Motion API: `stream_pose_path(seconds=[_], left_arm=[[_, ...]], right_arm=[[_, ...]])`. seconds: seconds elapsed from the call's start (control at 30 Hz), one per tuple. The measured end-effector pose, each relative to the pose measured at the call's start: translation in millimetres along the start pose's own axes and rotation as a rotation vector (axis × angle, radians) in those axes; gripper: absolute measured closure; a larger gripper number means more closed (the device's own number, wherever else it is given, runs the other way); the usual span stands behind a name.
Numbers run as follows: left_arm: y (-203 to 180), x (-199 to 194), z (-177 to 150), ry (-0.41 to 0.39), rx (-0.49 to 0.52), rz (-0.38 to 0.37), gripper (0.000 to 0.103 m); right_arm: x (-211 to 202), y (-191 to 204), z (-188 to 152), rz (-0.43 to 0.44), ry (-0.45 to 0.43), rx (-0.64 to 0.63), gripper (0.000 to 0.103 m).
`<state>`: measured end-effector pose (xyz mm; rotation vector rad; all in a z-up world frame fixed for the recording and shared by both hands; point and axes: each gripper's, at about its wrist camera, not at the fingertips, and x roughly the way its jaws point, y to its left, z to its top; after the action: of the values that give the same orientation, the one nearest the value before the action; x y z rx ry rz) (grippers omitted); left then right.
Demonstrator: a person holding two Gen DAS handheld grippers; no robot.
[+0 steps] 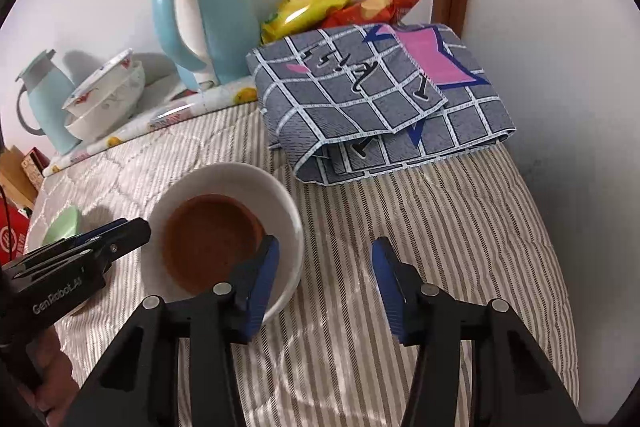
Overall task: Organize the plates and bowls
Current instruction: 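Open the left tool to release the large brown bowl, then grasp the white bowl rim with the left tool while the right tool grips it too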
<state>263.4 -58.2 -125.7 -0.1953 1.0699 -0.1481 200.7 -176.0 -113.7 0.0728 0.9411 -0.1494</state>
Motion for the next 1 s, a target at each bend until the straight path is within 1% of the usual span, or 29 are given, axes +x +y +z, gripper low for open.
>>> stream_pose_path(seconds=[0.13,0.3,0.47,0.57,0.67,0.73,0.9,1.0], left_arm=[[0.5,11.4,1.7,0.023,-0.014,-0.006,0.079],[-2.8,25.2,2.5,0.065,0.003,0.004,0.079],[-7.2,32.7,4.1,0.076,0.032,0.026,0.079],[-6.6,38.3,5.0,0.094,0.025,0.026,0.079],[-4.8,39.0,5.9,0.093,0.016,0.015,0.079],[-4.5,38.7,5.9,0.089,0.018,0.012,0.079],[-3.4,38.8,6.3,0.086,0.006,0.0,0.079],[-3.5,38.2,5.3,0.072,0.006,0.0,0.079]], right_arm=[[14.0,2.9,1.6,-0.006,0.038,-0.011,0.058],[28.3,6.1,2.5,-0.02,0.084,-0.017,0.06],[37.6,10.3,3.0,-0.035,0.099,-0.027,0.06],[42.3,11.9,3.9,-0.042,0.111,-0.037,0.06],[46.1,14.0,3.9,-0.044,0.121,-0.053,0.06],[46.3,13.5,3.8,-0.047,0.116,-0.055,0.058],[49.7,7.0,5.4,-0.009,0.132,-0.021,0.058],[50.5,6.8,5.3,-0.001,0.138,-0.022,0.058]])
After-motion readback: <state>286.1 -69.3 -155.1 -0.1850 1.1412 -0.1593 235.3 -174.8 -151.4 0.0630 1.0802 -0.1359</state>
